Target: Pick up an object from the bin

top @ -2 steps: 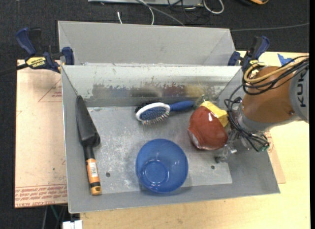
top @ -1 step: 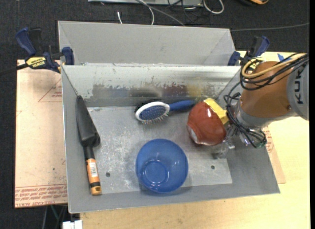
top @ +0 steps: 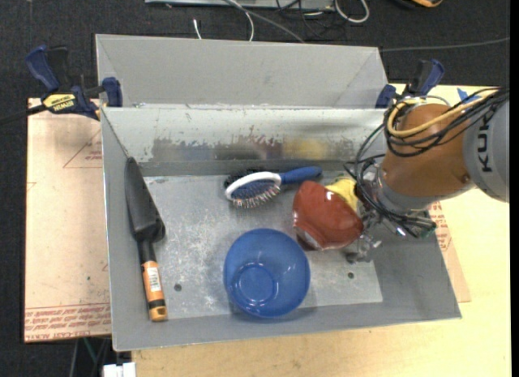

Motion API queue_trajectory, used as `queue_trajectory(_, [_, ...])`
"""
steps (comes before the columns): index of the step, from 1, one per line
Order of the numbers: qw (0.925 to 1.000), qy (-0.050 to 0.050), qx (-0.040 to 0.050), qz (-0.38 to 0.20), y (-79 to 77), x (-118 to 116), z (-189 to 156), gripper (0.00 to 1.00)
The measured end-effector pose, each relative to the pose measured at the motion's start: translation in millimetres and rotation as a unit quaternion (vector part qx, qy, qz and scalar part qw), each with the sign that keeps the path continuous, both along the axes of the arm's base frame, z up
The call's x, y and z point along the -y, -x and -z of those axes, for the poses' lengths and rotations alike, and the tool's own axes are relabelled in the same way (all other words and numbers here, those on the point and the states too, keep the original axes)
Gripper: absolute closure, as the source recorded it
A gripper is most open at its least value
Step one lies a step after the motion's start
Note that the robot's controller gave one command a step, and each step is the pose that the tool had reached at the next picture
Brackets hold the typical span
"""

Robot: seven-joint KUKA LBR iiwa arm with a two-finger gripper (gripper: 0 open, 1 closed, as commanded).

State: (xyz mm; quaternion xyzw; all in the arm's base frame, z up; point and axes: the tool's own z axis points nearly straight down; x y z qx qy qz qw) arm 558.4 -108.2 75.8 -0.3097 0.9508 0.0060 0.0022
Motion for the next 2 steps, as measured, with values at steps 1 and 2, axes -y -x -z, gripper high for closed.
queue_trajectory(1, [0.9932, 0.0, -0.006, 0.116, -16.2, 21.5, -8.9, 1.0])
queue_trajectory(2, [0.9957, 0.0, -0.005, 0.093, -17.2, 18.3, -3.2, 1.0])
